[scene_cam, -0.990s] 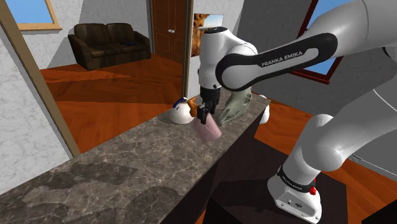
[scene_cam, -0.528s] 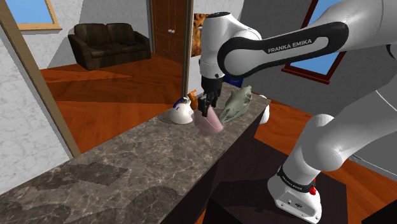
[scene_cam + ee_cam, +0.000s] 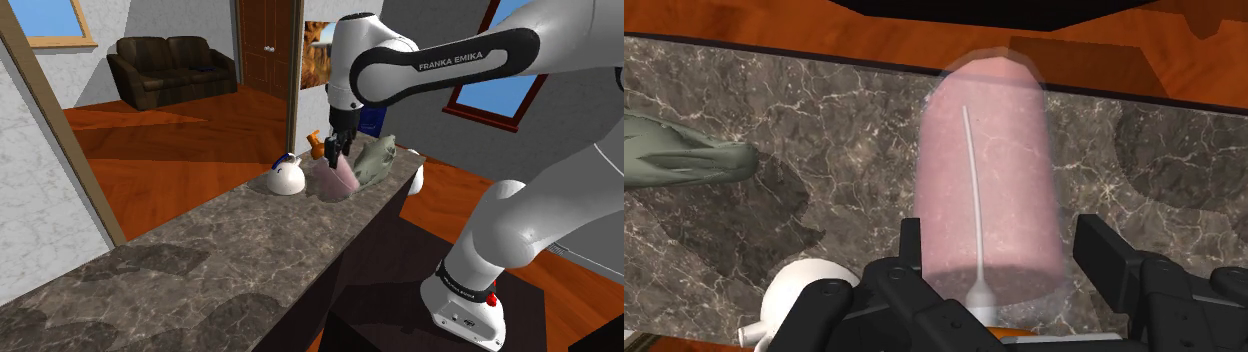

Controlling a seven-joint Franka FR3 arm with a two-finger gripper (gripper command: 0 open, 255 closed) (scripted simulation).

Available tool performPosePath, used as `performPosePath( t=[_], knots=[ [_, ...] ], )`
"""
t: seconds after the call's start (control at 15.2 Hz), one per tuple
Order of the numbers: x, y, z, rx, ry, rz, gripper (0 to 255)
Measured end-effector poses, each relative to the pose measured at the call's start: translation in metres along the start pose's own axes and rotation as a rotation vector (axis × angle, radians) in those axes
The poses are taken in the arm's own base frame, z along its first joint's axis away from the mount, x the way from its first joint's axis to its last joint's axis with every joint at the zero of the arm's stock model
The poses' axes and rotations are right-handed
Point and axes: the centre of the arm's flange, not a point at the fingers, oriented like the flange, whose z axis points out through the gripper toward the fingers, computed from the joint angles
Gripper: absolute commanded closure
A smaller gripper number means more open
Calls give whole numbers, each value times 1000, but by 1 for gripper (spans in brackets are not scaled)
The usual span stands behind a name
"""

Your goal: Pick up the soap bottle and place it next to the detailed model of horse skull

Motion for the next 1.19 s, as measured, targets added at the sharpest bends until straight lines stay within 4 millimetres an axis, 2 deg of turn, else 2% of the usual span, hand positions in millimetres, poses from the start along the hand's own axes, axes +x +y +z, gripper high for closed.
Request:
performPosePath(
  t=[0.66,1.19],
  knots=[
    [18,131,16,0,0,0,255],
    [24,235,28,0,0,-1,255]
  ],
)
